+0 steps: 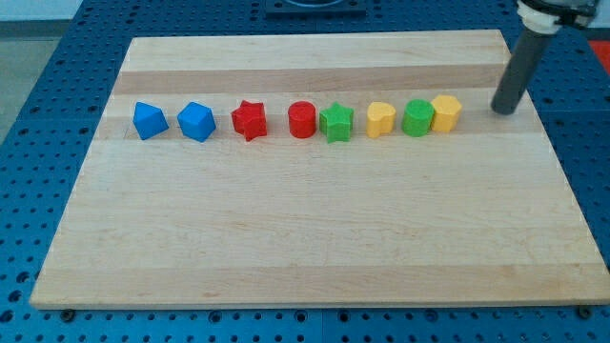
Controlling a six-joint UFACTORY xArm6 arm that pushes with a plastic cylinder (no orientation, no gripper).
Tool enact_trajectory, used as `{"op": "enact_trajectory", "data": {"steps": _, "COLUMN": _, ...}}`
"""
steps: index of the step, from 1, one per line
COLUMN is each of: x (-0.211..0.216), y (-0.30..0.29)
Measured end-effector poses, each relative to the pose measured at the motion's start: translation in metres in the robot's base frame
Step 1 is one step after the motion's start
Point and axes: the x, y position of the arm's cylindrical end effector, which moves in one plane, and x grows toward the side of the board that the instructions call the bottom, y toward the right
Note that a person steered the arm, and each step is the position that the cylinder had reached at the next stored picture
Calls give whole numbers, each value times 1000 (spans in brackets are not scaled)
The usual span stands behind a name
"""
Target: Move your arm closer to the red star
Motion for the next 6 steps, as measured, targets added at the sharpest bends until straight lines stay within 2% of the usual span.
{"op": "enact_trajectory", "data": {"steps": 2, "x": -33, "y": -35}}
{"op": "enact_trajectory", "data": {"steps": 4, "x": -33, "y": -62}}
{"op": "enact_trajectory", "data": {"steps": 6, "x": -23, "y": -66}}
